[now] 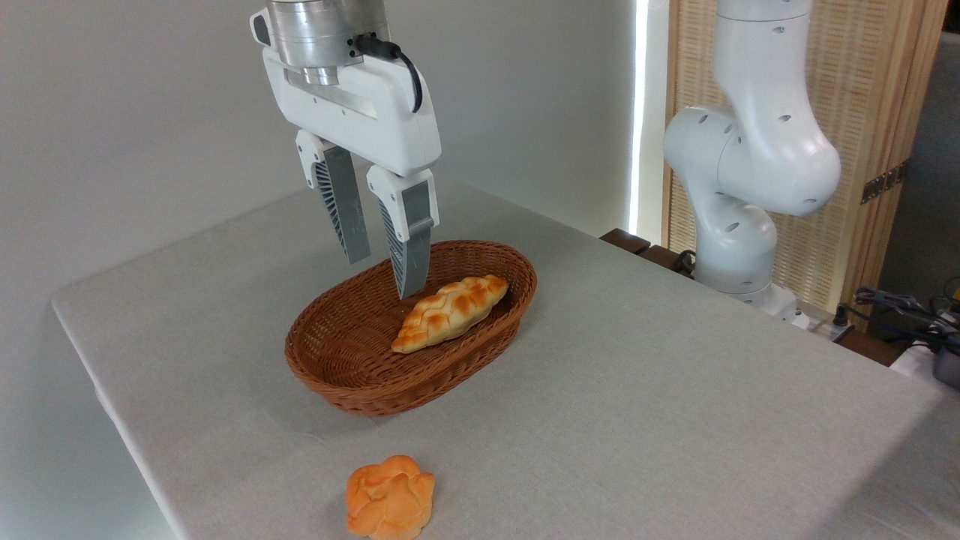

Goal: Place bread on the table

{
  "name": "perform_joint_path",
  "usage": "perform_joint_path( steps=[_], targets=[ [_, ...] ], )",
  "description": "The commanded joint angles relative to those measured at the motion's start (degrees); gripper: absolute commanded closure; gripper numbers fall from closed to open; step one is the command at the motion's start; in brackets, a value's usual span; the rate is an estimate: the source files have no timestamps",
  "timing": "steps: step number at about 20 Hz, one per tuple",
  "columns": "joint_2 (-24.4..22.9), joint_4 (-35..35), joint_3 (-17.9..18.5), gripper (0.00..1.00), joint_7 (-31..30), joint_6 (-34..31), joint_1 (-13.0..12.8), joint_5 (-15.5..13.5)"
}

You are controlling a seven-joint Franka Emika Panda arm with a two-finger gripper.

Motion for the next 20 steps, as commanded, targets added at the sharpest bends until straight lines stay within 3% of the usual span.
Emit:
perform_joint_path(
  steps=[1, 13, 17, 20],
  targets=[
    [0.14, 0.74, 0.61, 0.00, -0.39, -1.22, -0.41, -0.70],
    [0.05, 0.21, 0.08, 0.00, -0.39, -1.13, -0.49, -0.69],
    [-2.31, -4.61, -0.97, 0.00, -0.74, -0.95, -1.54, -0.96],
    [-7.57, -13.47, -1.33, 0.00, -0.74, 0.62, -4.00, -1.04]
  ],
)
